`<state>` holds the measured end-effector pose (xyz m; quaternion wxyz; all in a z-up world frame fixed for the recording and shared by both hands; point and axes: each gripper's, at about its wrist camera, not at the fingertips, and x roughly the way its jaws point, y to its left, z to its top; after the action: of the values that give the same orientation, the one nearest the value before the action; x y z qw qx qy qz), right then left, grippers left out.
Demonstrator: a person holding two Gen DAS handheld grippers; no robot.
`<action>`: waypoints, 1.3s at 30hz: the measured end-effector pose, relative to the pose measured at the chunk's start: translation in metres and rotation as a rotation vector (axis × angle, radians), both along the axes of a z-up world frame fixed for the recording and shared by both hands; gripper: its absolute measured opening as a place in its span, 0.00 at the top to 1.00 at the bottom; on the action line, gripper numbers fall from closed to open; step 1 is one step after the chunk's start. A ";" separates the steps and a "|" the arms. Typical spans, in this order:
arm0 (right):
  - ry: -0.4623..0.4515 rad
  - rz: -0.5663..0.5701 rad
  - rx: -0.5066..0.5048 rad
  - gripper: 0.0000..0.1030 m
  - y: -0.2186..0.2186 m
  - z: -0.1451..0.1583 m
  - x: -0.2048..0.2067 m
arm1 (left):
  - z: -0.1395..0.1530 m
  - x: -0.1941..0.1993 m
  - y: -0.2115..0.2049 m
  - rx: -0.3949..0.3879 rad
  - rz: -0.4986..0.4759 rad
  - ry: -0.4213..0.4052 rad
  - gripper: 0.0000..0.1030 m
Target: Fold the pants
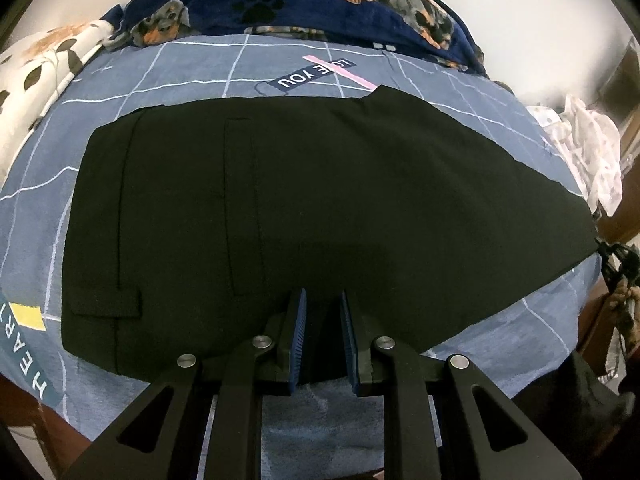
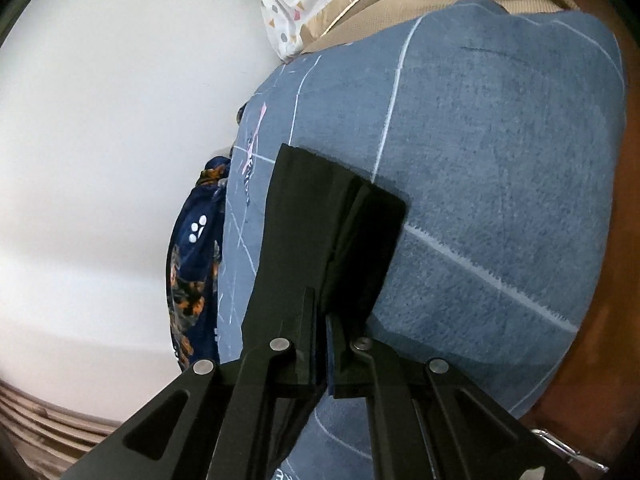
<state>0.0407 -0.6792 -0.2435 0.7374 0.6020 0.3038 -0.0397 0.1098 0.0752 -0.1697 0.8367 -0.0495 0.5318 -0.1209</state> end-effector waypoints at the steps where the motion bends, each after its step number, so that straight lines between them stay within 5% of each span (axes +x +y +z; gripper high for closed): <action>1: -0.001 -0.001 -0.013 0.94 -0.001 0.003 -0.001 | 0.000 0.000 0.000 0.002 0.000 0.000 0.82; 18: 0.018 -0.034 -0.053 0.92 -0.013 0.009 -0.018 | 0.000 -0.001 0.004 -0.023 0.020 0.000 0.81; 21: -0.007 -0.096 0.015 0.85 -0.020 0.005 -0.029 | 0.000 0.000 0.004 -0.028 0.024 0.001 0.81; 24: -0.048 -0.265 0.071 0.60 -0.038 0.004 -0.063 | 0.000 -0.001 0.004 -0.032 0.024 -0.002 0.80; 39: -0.024 -0.127 -0.017 0.60 -0.035 0.010 -0.030 | 0.001 -0.004 0.007 -0.063 0.052 -0.007 0.75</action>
<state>0.0106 -0.7142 -0.2336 0.7422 0.6140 0.2559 -0.0817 0.1060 0.0826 -0.1689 0.8394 -0.0892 0.5236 -0.1158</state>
